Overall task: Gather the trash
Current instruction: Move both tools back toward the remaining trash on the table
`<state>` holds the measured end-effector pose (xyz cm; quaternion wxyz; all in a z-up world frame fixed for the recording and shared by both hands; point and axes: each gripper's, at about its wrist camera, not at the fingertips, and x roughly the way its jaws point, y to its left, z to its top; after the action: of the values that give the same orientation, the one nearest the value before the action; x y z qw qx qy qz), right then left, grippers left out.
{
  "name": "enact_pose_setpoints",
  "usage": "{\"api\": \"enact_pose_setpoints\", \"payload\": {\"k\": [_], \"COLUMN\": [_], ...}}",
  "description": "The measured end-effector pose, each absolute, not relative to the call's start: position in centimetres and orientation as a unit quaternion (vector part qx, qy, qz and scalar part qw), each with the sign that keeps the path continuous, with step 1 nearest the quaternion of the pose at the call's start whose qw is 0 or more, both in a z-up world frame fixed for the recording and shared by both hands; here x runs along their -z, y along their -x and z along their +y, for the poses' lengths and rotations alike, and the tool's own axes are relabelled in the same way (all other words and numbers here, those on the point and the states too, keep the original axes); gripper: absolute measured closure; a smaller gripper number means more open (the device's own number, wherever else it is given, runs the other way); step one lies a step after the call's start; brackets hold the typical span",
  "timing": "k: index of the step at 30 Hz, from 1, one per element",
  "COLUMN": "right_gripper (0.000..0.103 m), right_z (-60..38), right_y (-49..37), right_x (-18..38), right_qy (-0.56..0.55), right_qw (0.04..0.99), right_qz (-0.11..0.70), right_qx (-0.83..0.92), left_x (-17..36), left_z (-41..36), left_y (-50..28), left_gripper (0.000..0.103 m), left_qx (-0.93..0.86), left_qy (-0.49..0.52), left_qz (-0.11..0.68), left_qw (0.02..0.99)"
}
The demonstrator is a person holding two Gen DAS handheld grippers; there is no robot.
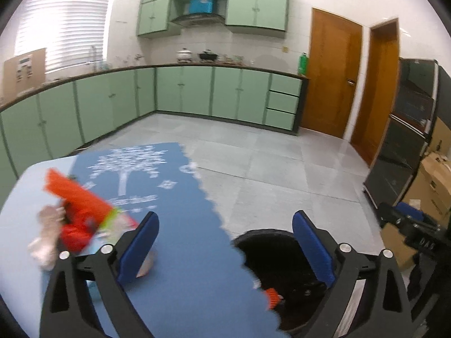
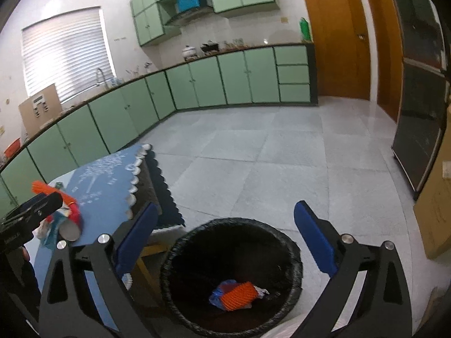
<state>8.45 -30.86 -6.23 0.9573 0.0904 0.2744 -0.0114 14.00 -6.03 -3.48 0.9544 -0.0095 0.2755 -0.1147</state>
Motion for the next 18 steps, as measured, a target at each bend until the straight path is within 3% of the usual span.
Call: {"api": "enact_pose_setpoints", "payload": {"k": [18], "right_gripper": [0.008], "right_z": [-15.2], "right_y": [-10.8], "right_x": [5.6], "right_qy": [-0.037], "right_qw": [0.955], "right_qz": [0.271], "right_qx": [-0.119], "left_x": [4.0], "left_z": [8.3], "left_y": [-9.6], "left_gripper": [0.008], "left_qx": [-0.035], "left_qy": [0.013], "left_qz": [0.267], "left_qw": [0.963]}}
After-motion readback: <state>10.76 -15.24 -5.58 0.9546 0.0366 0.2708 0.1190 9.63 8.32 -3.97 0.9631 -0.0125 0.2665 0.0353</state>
